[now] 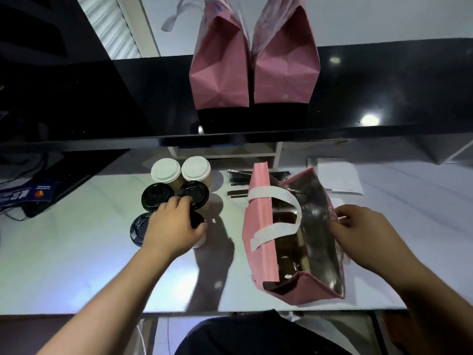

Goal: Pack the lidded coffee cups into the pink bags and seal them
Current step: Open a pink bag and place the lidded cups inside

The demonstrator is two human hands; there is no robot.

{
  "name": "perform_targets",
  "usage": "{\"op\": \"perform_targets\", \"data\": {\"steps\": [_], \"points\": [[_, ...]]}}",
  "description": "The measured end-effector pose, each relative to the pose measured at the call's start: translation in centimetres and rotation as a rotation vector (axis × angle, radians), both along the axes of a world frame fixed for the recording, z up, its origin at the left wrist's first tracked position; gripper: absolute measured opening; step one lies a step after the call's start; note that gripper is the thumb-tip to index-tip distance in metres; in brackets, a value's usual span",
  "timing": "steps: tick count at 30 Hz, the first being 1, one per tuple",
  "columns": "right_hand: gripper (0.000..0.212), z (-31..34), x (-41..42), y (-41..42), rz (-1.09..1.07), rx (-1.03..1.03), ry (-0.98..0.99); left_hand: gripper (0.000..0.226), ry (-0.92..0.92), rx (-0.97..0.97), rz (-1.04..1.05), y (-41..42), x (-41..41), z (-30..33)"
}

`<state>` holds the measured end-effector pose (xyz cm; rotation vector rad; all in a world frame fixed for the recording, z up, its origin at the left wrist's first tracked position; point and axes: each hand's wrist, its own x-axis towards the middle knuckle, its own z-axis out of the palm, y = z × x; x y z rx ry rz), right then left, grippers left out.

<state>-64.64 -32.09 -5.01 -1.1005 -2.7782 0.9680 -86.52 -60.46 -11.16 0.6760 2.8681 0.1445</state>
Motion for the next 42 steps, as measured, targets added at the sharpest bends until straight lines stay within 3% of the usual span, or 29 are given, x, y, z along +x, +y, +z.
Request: {"op": "perform_targets", "data": {"steps": [2, 8, 13, 21, 25, 30, 36, 42], "points": [[0.030, 0.1, 0.0, 0.0, 0.014, -0.015, 0.000, 0.072, 0.007, -0.109, 0.005, -0.4, -0.2, -1.4], [0.026, -0.1, -0.2, 0.3, 0.039, -0.071, -0.020, 0.065, -0.082, -0.143, 0.035, -0.4, -0.3, -3.0], [0.028, -0.1, -0.1, 1.0, 0.042, -0.116, -0.052, 0.068, -0.056, -0.141, 0.035, -0.2, 1.1, 0.7], [0.027, -0.1, 0.4, 1.4, 0.059, -0.187, -0.023, 0.078, 0.142, 0.302, -0.096, 1.9, 4.3, 16.3], [0.022, -0.2, 0.6, 1.7, 0.083, -0.200, -0.010, 0.082, 0.077, 0.495, -0.287, 7.0, 7.9, 20.0], [0.019, -0.5, 1.0, 2.2, 0.092, -0.216, -0.015, 0.081, -0.002, 0.286, -0.558, 12.8, 9.8, 17.6], [0.035, -0.7, 1.8, 2.6, 0.077, -0.261, 0.028, 0.087, -0.217, 0.013, -0.582, 16.8, 9.0, 10.1], [0.032, -0.7, 1.9, 2.7, 0.095, -0.233, 0.017, 0.070, -0.100, -0.168, -0.587, 19.5, 8.4, 4.2]]}}
